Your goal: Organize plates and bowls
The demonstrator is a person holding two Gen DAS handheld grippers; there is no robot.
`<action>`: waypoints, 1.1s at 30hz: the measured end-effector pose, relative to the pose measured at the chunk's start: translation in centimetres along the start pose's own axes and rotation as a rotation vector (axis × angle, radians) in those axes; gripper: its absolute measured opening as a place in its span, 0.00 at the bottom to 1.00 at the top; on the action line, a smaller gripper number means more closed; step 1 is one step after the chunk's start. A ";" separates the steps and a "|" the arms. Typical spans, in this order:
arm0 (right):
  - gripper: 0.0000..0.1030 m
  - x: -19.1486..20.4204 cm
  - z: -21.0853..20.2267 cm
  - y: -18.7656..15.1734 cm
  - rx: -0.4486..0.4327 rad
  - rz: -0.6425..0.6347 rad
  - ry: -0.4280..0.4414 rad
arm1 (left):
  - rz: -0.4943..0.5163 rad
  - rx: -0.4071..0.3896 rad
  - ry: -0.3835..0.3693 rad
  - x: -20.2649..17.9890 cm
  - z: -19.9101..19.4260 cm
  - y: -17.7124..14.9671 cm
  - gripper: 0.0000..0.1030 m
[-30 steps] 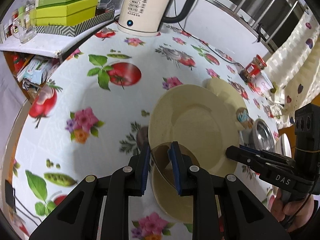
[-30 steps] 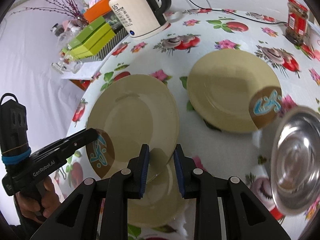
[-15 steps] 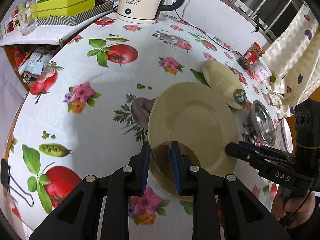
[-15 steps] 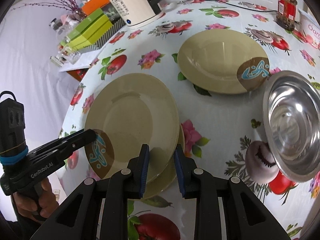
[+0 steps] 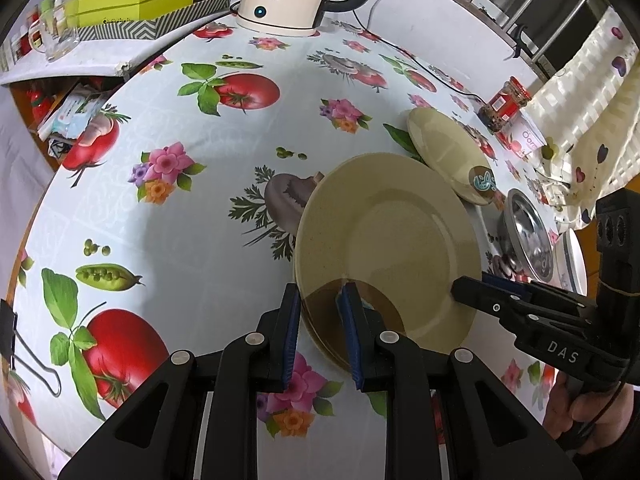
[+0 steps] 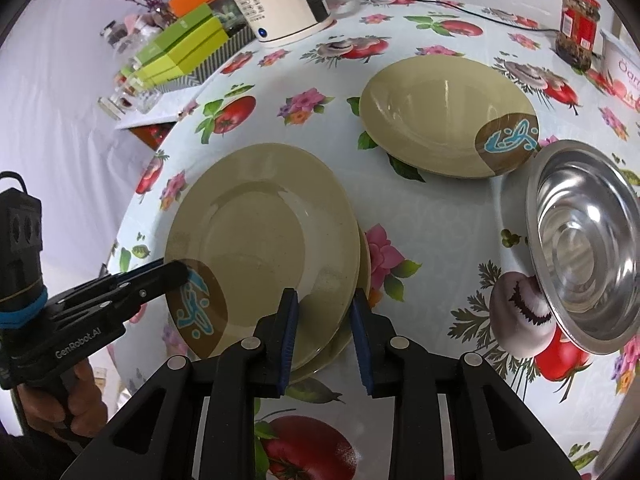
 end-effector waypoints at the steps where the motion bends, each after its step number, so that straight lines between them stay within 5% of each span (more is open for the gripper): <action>1: 0.26 0.1 0.0 0.0 -0.002 -0.006 -0.006 | -0.001 0.002 0.000 0.0 0.1 -0.1 0.22; 20: 0.33 1.4 0.2 -0.7 -0.040 -0.099 -0.126 | 0.036 0.014 0.031 -0.7 0.4 -0.6 0.23; 33: 0.33 0.9 -0.6 -0.7 -0.070 -0.079 -0.107 | 0.025 -0.033 0.024 0.0 -0.4 -0.2 0.23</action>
Point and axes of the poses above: each gripper's, at about its wrist camera, not at the fingertips, and z roughly the way its jaws point, x to its left, y to its top, the point moved 1 cm from there along z, roughly the way its jaws point, and after that the axes turned 14 degrees about z, right-handed, at the moved point
